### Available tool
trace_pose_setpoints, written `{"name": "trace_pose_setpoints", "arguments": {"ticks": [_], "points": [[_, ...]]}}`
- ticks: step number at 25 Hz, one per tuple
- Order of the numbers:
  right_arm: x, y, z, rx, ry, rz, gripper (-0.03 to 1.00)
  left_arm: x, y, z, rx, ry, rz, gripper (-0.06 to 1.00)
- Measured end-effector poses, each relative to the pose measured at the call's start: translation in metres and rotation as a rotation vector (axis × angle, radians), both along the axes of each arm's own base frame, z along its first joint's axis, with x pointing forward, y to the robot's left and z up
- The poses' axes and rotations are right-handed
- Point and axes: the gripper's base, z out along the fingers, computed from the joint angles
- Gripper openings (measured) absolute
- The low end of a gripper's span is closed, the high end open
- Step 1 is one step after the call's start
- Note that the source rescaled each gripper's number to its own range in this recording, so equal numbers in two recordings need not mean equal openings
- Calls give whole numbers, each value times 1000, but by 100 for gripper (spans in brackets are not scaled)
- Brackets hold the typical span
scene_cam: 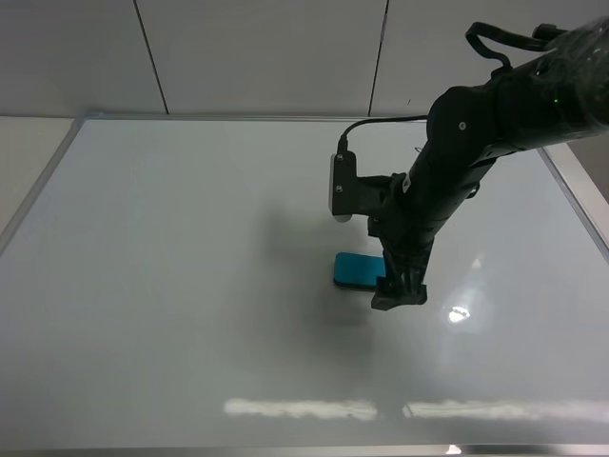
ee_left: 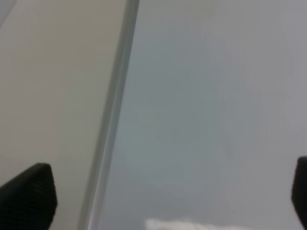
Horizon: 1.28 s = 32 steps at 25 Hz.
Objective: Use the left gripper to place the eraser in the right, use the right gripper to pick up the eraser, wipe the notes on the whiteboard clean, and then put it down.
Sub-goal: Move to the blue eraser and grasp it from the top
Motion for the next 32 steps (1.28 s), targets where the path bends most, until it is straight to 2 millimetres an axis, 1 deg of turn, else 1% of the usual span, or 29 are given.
{"name": "trace_pose_setpoints", "arguments": {"ticks": [6,14,19,26,32], "points": [[1,2,-17,-6,49,-31,100,0,0,0,0,0,0,100],[2,3,-20,3,43,-40,100,0,0,0,0,0,0,100],[2,4,-29,0,76,-59,100,0,0,0,0,0,0,100],[1,6,-29,13,85,-67,100,0,0,0,0,0,0,100],[2,5,-21,27,64,-58,100,0,0,0,0,0,0,100]]}}
